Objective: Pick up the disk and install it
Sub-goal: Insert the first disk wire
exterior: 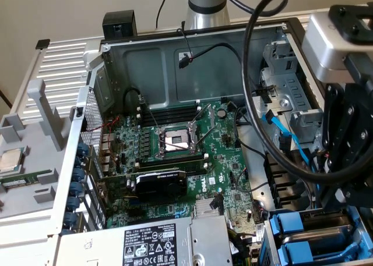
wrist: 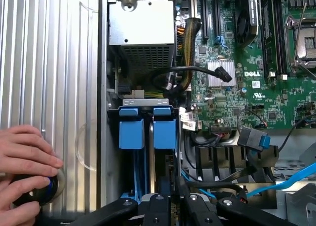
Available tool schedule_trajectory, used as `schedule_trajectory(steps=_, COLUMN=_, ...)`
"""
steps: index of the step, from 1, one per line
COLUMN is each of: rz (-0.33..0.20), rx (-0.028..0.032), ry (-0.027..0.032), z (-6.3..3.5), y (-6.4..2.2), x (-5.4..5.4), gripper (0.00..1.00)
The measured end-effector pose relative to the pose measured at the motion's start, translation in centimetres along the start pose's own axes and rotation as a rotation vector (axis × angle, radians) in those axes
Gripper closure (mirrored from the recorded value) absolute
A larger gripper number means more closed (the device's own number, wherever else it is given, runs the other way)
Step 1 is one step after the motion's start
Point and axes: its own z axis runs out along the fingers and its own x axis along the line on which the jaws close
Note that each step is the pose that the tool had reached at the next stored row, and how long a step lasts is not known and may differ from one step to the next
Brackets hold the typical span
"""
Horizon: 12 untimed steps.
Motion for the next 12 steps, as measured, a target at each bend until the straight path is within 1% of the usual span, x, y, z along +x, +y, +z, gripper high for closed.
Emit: schedule_trajectory(steps=12, rz=-0.005, rx=0.0013, ry=-0.0011, z=0.06, y=-0.1, x=0.09, gripper=0.83)
